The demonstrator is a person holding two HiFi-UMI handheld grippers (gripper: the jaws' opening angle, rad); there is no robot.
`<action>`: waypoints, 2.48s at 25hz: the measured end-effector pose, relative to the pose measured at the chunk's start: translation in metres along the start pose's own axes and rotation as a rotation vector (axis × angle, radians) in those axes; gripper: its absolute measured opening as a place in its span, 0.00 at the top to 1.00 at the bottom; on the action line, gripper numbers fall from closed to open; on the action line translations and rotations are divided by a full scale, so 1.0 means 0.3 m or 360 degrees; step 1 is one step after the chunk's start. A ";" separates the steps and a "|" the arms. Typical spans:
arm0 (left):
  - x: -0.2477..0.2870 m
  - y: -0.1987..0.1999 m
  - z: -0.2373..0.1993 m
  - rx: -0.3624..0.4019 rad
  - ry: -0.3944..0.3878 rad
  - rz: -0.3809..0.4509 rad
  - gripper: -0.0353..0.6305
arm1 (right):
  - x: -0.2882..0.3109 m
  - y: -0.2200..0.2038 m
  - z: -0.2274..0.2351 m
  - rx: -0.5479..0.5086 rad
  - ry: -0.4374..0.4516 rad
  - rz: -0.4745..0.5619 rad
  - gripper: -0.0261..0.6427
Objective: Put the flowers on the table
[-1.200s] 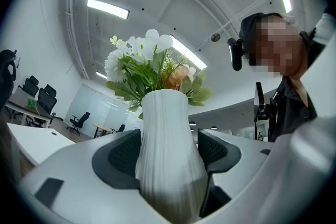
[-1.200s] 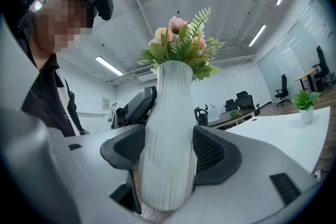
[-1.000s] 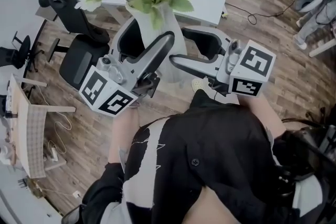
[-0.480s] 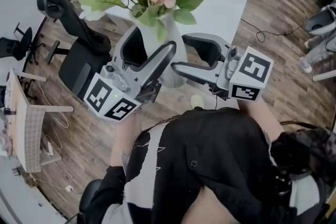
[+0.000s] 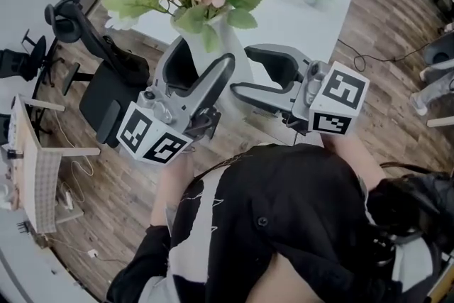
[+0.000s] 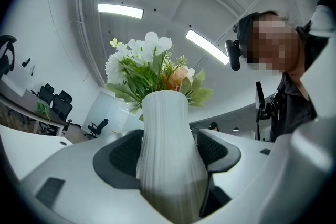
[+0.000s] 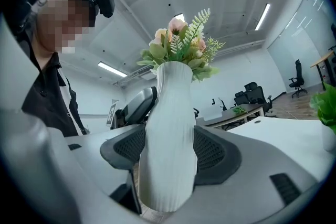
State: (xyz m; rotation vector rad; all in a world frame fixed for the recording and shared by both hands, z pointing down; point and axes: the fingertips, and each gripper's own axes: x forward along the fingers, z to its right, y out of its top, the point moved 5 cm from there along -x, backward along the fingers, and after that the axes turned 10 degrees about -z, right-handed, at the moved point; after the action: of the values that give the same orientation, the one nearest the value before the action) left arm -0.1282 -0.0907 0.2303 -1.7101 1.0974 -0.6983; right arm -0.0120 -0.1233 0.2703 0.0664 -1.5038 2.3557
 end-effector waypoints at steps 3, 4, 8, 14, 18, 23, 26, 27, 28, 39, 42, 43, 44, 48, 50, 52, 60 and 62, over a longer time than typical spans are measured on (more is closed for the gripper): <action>0.089 -0.007 -0.087 -0.0038 0.0021 0.0042 0.44 | 0.000 0.026 0.125 0.0014 0.0007 0.0024 0.52; 0.120 -0.012 -0.110 -0.0053 0.0029 0.0054 0.44 | -0.006 0.031 0.163 0.0019 0.0010 0.0036 0.52; 0.176 -0.041 -0.127 -0.0054 0.0054 0.0014 0.44 | -0.028 0.011 0.223 0.0057 0.0036 0.0049 0.52; 0.141 -0.011 -0.159 -0.0008 0.0066 -0.0034 0.44 | 0.031 0.027 0.213 0.0075 0.0036 0.0045 0.52; 0.124 -0.009 -0.152 -0.0039 0.0035 -0.0012 0.44 | 0.032 0.027 0.185 0.0087 -0.0017 0.0056 0.52; -0.048 0.024 0.092 0.0001 -0.0072 0.0007 0.44 | -0.038 -0.005 -0.123 0.0052 -0.0115 0.0100 0.52; -0.078 0.019 0.118 0.0106 -0.0063 0.0036 0.44 | -0.028 -0.022 -0.144 -0.0012 -0.0086 0.0118 0.52; -0.089 0.015 0.127 0.0135 -0.0062 0.0039 0.44 | -0.026 -0.030 -0.154 -0.0026 -0.0082 0.0122 0.52; -0.101 0.012 0.141 0.0161 -0.0064 0.0040 0.44 | -0.025 -0.038 -0.169 -0.0036 -0.0083 0.0129 0.52; -0.084 0.028 0.089 0.0099 -0.0152 -0.0061 0.44 | 0.006 -0.036 -0.162 0.0102 -0.0221 0.0261 0.52; -0.077 0.028 0.069 0.0106 -0.0206 -0.0094 0.44 | 0.021 -0.040 -0.156 0.0093 -0.0277 0.0274 0.52; -0.077 0.027 0.065 0.0109 -0.0227 -0.0100 0.44 | 0.024 -0.042 -0.157 0.0088 -0.0293 0.0271 0.52; -0.077 0.026 0.060 0.0112 -0.0248 -0.0103 0.44 | 0.027 -0.043 -0.156 0.0084 -0.0307 0.0272 0.52; -0.052 0.023 0.007 0.0151 -0.0318 -0.0101 0.44 | 0.054 -0.039 -0.112 0.0081 -0.0363 0.0277 0.52; -0.021 0.016 -0.045 0.0145 -0.0340 -0.0105 0.44 | 0.073 -0.034 -0.061 0.0088 -0.0391 0.0274 0.52; 0.012 0.006 -0.099 0.0107 -0.0350 -0.0112 0.44 | 0.089 -0.032 -0.009 0.0110 -0.0412 0.0283 0.52; 0.073 -0.073 -0.210 0.0090 -0.0376 -0.0129 0.44 | 0.129 -0.083 0.107 0.0153 -0.0500 0.0255 0.52; 0.063 -0.084 -0.223 0.0062 -0.0378 -0.0111 0.44 | 0.140 -0.093 0.104 0.0158 -0.0525 0.0269 0.52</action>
State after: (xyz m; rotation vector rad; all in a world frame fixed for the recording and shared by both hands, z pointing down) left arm -0.1663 -0.1316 0.2788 -1.7540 0.8580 -0.5390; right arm -0.0472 -0.1295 0.3174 0.3834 -1.5892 2.6560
